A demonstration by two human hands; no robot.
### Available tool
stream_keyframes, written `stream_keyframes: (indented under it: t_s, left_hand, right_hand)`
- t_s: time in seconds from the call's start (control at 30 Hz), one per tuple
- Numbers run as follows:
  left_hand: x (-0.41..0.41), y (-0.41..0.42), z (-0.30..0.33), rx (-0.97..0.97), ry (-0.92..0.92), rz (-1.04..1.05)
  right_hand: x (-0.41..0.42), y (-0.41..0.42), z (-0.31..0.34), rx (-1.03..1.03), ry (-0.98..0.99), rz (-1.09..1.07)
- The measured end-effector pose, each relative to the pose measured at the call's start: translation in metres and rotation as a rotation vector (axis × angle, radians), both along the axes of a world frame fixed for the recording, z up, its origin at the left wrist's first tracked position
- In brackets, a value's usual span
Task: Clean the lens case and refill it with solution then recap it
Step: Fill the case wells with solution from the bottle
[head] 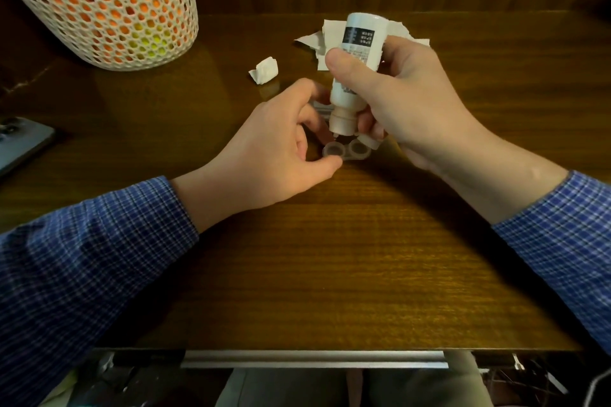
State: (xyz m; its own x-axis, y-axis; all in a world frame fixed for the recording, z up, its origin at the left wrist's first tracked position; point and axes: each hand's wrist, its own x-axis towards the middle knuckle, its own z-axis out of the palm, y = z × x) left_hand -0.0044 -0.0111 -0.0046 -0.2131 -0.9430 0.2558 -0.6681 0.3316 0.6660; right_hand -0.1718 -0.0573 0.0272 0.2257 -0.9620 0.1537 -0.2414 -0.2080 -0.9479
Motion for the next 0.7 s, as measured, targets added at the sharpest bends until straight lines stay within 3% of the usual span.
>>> stream_keyframes:
  t_s: [0.13,0.3,0.43,0.53,0.7]
  left_hand:
    - [0.001,0.0,0.0,0.008,0.014,-0.008]
    - [0.007,-0.001,0.003,0.035,0.049,-0.048]
    - [0.012,-0.003,0.017,-0.165,0.038,0.032]
    - [0.007,-0.004,0.028,-0.347,-0.031,-0.015]
    - [-0.004,0.002,0.027,-0.283,-0.068,-0.131]
  right_hand:
    - [-0.004,-0.003,0.003,0.124,-0.118,-0.01]
    - [-0.021,-0.014,0.015,0.523,-0.426,0.022]
    - [-0.036,-0.018,0.023,0.846,-0.6,0.333]
    - [-0.042,-0.016,0.021,1.054,-0.55,0.657]
    - [-0.046,-0.018,0.016,1.165,-0.452,0.874]
